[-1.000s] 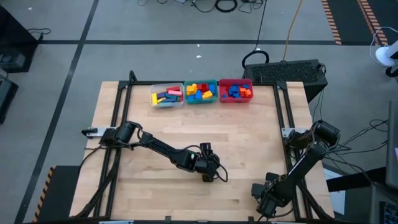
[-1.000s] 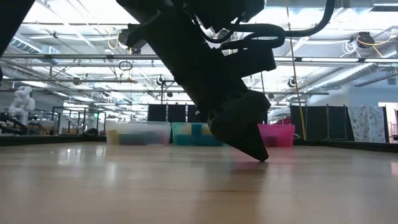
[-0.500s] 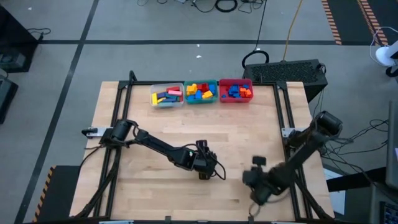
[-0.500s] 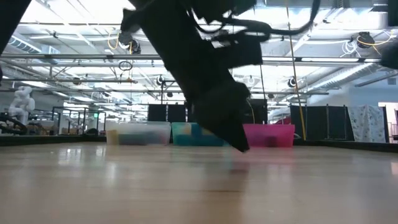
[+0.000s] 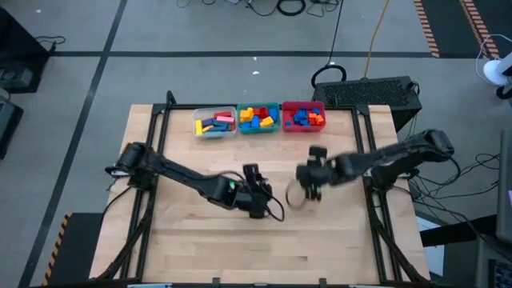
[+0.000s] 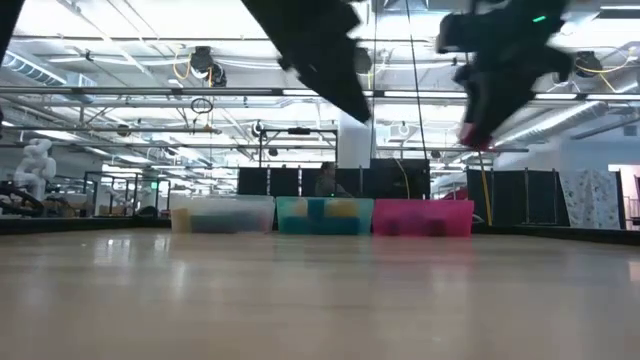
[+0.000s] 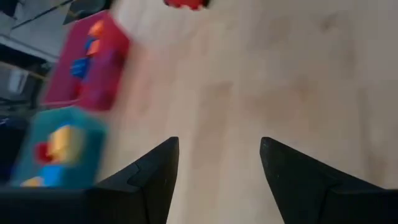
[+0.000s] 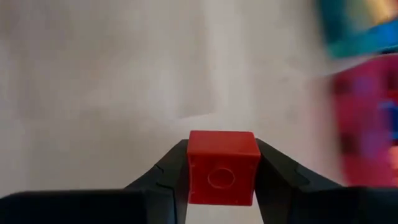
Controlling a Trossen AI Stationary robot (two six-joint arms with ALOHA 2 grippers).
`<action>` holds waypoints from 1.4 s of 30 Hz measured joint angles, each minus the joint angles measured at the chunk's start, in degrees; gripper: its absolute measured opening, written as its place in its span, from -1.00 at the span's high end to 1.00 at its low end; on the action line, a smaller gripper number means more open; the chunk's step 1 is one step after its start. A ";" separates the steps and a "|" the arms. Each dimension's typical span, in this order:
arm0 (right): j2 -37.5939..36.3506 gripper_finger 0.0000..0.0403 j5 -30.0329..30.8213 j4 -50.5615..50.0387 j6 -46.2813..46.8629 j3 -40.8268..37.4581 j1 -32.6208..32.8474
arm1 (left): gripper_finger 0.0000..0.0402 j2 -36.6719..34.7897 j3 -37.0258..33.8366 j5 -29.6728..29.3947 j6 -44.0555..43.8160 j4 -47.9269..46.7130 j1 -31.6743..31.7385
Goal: Sort blocks by size
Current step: Put the red 4 stud game piece into the red bin
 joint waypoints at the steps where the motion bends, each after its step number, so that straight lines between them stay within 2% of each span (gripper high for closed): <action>1: -1.03 0.40 -0.04 0.79 -2.61 0.00 -2.75 | -0.14 -1.39 0.00 -0.17 0.73 -1.66 0.49; 4: -3.71 0.40 -1.86 4.05 -9.78 0.00 -11.06 | -0.14 -4.64 0.15 -0.35 2.41 -4.13 2.58; 10: -3.82 0.40 -11.22 12.79 -22.39 0.06 -28.46 | -0.14 -9.92 0.02 -0.29 2.43 -13.29 8.19; 14: 0.57 0.40 -16.26 20.66 -27.17 0.07 -38.85 | -0.14 -12.19 -1.81 0.52 3.35 -13.61 12.13; 20: 8.64 0.40 -24.82 30.28 -29.35 0.00 -49.89 | -0.14 -18.69 -12.31 8.83 4.63 -5.48 18.43; 24: 13.33 0.40 -28.82 36.22 -29.85 0.11 -54.36 | -0.14 -23.94 -21.51 11.69 4.30 0.80 21.74; 28: 17.92 0.39 -28.97 39.28 -29.81 0.07 -56.79 | -0.14 -28.12 -30.06 14.92 3.74 7.80 24.26; 33: 21.50 0.22 -28.95 42.60 -26.94 0.07 -58.23 | -0.14 -31.00 -38.48 18.73 4.12 17.50 25.55; 38: 20.68 -0.06 -28.89 43.24 -26.12 0.07 -58.14 | -0.14 -31.68 -43.33 18.57 3.78 21.94 25.69; 42: 17.25 -0.18 -29.75 43.77 -24.69 0.08 -57.69 | -0.14 -31.69 -44.75 14.76 2.10 22.32 25.24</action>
